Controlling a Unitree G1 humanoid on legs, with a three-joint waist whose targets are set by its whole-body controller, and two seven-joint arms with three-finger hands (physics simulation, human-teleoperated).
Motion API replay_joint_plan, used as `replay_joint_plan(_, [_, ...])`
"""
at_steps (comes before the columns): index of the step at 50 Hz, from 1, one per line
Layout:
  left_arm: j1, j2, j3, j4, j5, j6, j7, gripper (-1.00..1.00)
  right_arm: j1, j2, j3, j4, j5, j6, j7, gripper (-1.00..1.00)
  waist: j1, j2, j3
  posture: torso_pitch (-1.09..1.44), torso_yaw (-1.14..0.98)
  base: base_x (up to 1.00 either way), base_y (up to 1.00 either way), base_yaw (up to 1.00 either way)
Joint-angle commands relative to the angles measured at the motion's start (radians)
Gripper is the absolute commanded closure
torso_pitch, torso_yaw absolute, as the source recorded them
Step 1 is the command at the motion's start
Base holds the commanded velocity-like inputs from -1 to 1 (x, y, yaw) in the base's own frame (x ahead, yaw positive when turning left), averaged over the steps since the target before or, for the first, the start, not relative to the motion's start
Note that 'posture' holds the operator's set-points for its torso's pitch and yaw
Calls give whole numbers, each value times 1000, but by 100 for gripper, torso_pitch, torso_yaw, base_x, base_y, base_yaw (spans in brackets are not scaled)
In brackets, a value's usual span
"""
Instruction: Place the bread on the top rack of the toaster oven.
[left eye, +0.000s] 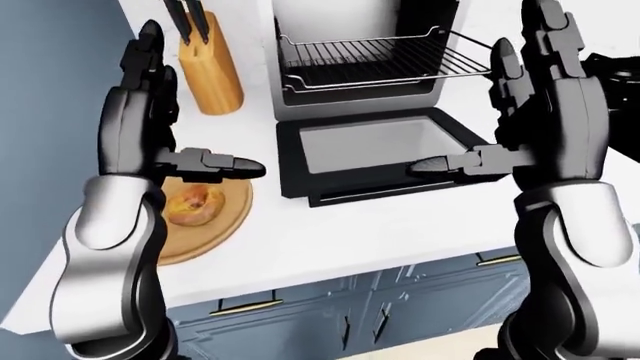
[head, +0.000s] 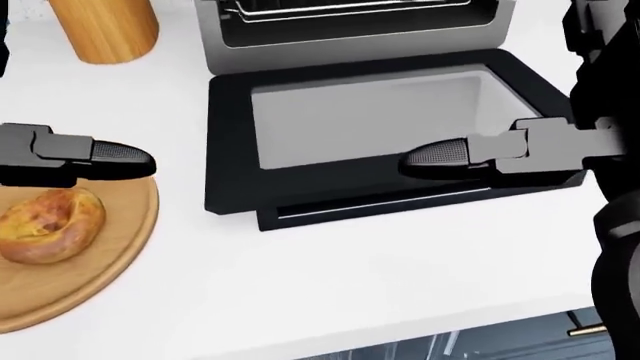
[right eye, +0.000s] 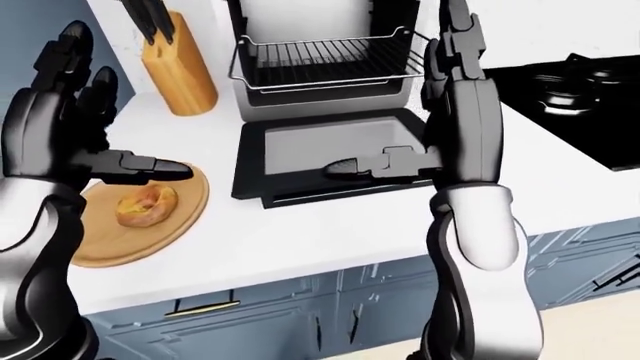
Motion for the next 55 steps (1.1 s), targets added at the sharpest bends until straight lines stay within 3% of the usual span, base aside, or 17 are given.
replay_joint_plan(1, [-22, 13, 23, -9, 16, -25, 6, -100, -31, -2, 8, -14, 9, -27, 1, -100, 4, 1, -18, 0, 0, 0, 0, 0])
replay_joint_plan(2, [-24, 12, 24, -7, 17, -25, 6, -100, -34, -1, 8, -10, 11, -29, 0, -100, 0, 24, -19, 0, 0, 0, 0, 0])
replay_joint_plan(3, [-20, 11, 18, -6, 21, -28, 4, -100, -35, -1, 10, -5, 12, -33, -1, -100, -5, 25, -8, 0, 0, 0, 0, 0])
replay_joint_plan(4, [-23, 9, 21, -7, 20, -26, 3, -100, -35, -6, 18, -3, 8, -40, 2, -100, -4, 1, -15, 0, 0, 0, 0, 0])
replay_joint_plan(5, [-27, 11, 21, -4, 22, -26, 3, -100, -33, -9, 24, 1, -1, -38, 3, -100, -3, 15, -42, 0, 0, 5, 0, 0])
replay_joint_plan(7, [-33, 12, 18, -1, 25, -22, 1, -100, -37, -5, 20, 2, -2, -42, 6, -100, -2, 35, -32, 0, 0, 14, 0, 0])
replay_joint_plan(8, [-35, 13, 17, -1, 26, -21, 0, -100, -37, -2, 18, 3, 0, -44, 7, -100, 0, 34, -16, 0, 0, 24, 0, 0])
replay_joint_plan(9, [-39, 13, 14, 2, 28, -22, -1, -100, -33, -1, 18, 3, 0, -48, 7, -100, 1, 31, -14, 0, 0, 24, 0, 0])
replay_joint_plan(14, [-35, 12, 14, -3, 36, -22, -7, -100, -23, 4, 9, -6, 9, -49, 5, -100, 7, -6, -7, 0, 0, 24, 0, 0])
replay_joint_plan(15, [-34, 11, 16, -4, 37, -22, -8, -100, -21, 4, 8, -7, 11, -49, 5, -100, 11, -26, 8, 0, 0, 2, 0, 0])
replay_joint_plan(16, [-31, 11, 19, -4, 38, -24, -9, -100, -23, 4, 8, -10, 13, -45, 3, -100, 18, -39, -15, 0, 0, 0, 0, 0])
replay_joint_plan(17, [-26, 10, 19, -1, 39, -29, -9, -100, -25, 6, 6, -12, 18, -49, -1, -100, 26, -66, -32, 0, 0, 0, 0, 0])
replay_joint_plan(18, [-25, 10, 18, -1, 40, -31, -10, -100, -25, 5, 7, -13, 20, -48, -2, -100, 19, -27, -13, 0, 0, 0, 0, 0])
replay_joint_plan(23, [-17, 6, 20, -2, 40, -37, -9, -100, -19, 4, 13, -9, 21, -55, -8, -100, 7, 0, -27, 0, 0, 0, 0, 0])
replay_joint_plan(34, [-22, 50, 63, -12, 33, 0, -31, -100, -6, 7, 13, -6, 22, -67, -8, -100, 2, -4, -37, 0, 0, 0, 0, 0])
replay_joint_plan(47, [23, 121, 81, 106, 141, -63, -102, -100, -34, -9, -5, -9, 33, -47, -19, -100, 3, 1, -36, 0, 0, 0, 0, 0])
replay_joint_plan(55, [29, 123, 90, 235, 198, -124, -128, -100, -16, -19, -16, -29, 44, -47, -34, -100, 6, 3, -36, 0, 0, 0, 0, 0])
